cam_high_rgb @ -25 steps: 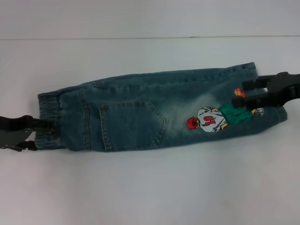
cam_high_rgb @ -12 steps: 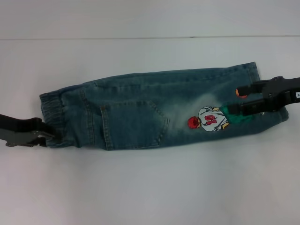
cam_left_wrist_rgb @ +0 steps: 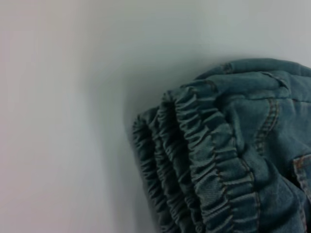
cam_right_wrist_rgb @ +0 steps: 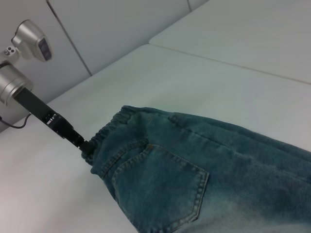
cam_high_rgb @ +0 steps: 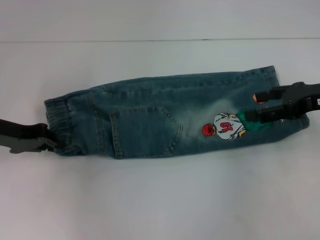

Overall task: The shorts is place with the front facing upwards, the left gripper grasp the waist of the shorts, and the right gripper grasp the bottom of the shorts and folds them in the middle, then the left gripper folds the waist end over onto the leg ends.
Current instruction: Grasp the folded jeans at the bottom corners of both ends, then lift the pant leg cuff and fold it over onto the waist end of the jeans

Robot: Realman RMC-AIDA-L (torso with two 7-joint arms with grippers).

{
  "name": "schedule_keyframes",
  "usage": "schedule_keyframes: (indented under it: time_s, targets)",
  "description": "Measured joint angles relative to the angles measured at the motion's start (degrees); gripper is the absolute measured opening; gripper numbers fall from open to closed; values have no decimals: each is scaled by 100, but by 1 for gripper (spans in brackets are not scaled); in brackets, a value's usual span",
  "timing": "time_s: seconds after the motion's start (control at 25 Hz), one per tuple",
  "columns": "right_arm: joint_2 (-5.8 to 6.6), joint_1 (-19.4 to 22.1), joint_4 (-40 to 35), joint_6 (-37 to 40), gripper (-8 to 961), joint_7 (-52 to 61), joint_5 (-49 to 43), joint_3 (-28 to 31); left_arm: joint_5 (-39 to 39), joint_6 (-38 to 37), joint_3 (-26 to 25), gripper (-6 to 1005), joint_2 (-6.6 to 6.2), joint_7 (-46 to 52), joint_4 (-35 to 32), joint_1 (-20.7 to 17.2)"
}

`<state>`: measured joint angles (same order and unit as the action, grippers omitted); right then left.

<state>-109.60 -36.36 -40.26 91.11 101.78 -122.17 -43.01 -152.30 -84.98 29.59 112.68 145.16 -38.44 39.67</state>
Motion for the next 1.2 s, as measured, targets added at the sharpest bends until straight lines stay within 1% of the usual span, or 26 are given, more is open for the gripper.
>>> schedule_keyframes:
  time_s: [0.16, 0.28, 0.4, 0.44, 0.48, 0.64, 0.76, 0.88, 0.92, 1.04, 1.08, 1.2]
  targets:
    - [0, -2, 0, -3, 918, 2, 0, 3, 208, -62, -18, 162, 8, -258, -22, -42]
    - [-1, -5, 0, -6, 915, 6, 19, 3, 277, -186, -35, 133, 3, -478, -53, -56]
    - [-40, -5, 0, -46, 912, 0, 66, 66, 298, -353, -75, 106, -10, -607, -182, -63]
    - [-112, -11, 0, -116, 911, -18, 72, 164, 323, -417, -87, 98, -11, -617, -293, -74]
    - [-112, -11, 0, -116, 910, -18, 72, 164, 361, -476, -88, 90, -16, -619, -373, -85]
    - [-304, -34, 20, -384, 905, -115, 72, 334, 541, -754, -109, 73, -90, -632, -649, -125]
    - [-487, -63, 44, -592, 902, -144, 73, 361, 655, -960, -259, 73, -166, -677, -827, -131]
    - [-719, -81, 49, -975, 899, -147, 84, 368, 763, -1110, -445, 72, -257, -730, -874, -103]
    - [-805, -89, 58, -1159, 859, -172, 101, 362, 805, -1164, -496, 71, -291, -746, -875, -87]
    - [-982, -151, 224, -1541, 741, -355, 195, 314, 942, -1309, -585, 71, -384, -771, -885, -26]
    - [-1019, -193, 344, -1664, 701, -425, 269, 296, 969, -1341, -601, 70, -402, -772, -895, 4]
    - [-1045, -392, 1075, -2210, 594, -705, 790, 208, 1034, -1384, -622, 69, -457, -773, -934, 65]
